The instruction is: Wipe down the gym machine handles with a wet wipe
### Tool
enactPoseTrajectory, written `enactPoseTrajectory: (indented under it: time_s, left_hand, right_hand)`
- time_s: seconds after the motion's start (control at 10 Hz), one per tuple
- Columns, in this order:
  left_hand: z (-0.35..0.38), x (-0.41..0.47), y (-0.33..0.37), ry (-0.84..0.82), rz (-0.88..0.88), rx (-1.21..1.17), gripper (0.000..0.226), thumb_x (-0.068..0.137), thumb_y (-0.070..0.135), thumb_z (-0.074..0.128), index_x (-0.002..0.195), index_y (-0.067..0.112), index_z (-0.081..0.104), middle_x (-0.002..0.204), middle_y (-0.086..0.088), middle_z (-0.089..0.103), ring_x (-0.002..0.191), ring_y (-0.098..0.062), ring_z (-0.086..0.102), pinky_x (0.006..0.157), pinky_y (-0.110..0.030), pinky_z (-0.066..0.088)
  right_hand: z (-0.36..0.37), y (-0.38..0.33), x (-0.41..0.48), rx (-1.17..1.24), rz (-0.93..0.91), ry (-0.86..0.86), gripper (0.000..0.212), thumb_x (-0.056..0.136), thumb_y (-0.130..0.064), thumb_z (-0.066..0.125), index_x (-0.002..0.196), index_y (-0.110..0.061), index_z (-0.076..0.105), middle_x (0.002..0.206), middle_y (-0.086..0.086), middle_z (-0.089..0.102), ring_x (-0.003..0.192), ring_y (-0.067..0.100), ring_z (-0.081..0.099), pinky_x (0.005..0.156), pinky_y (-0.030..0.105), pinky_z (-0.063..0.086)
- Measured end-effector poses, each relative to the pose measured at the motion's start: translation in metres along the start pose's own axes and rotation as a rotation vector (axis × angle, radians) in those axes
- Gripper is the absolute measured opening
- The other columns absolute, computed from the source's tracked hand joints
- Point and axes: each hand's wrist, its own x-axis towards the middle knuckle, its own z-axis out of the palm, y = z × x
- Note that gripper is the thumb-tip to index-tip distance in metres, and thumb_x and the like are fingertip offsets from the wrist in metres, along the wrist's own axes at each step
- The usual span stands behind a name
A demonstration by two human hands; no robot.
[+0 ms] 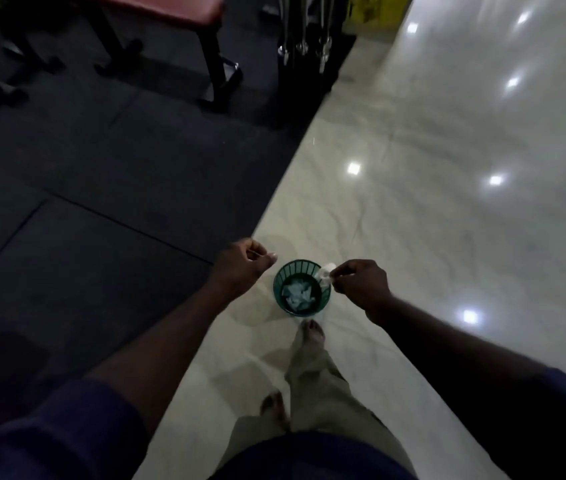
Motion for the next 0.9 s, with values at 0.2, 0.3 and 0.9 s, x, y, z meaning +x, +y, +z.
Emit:
enactPoseTrajectory:
  time_s: [0.2,0.3,0.9]
  left_hand:
    - [0.052,0.083,-0.038,-0.108,-0.169,0.006,0.023,0.087,0.039,0.08,0.089,0.018,0.07,0.085,0.004,0.073,0.08,-0.015,0.068,0.073,-0.031,0.052]
    - [0.067,0.115,-0.057,-0.14,-0.215,-0.012,0.026,0.087,0.045,0.079,0.09,0.021,0.071,0.088,0.004,0.074,0.085,-0.015,0.07,0.078,-0.034,0.056]
    - [0.025,0.184,-0.022,-0.242,-0.135,-0.054,0.033,0.081,0.046,0.083,0.091,0.017,0.071,0.082,0.004,0.071,0.081,-0.018,0.069,0.073,-0.032,0.054]
  right_hand:
    - [0.045,0.027,0.108,-0.216,0.059,-0.086,0.015,0.08,-0.017,0.077,0.092,-0.019,0.084,0.104,0.004,0.078,0.103,0.021,0.07,0.087,0.028,0.049]
    - [0.078,0.042,0.146,-0.206,0.146,-0.168,0.022,0.078,-0.013,0.076,0.098,-0.019,0.083,0.11,0.005,0.078,0.108,0.022,0.069,0.094,0.03,0.051]
    - [0.057,0.01,0.166,0.234,0.327,-0.075,0.039,0.07,-0.01,0.083,0.101,-0.033,0.074,0.109,-0.005,0.069,0.105,0.021,0.069,0.09,0.051,0.061]
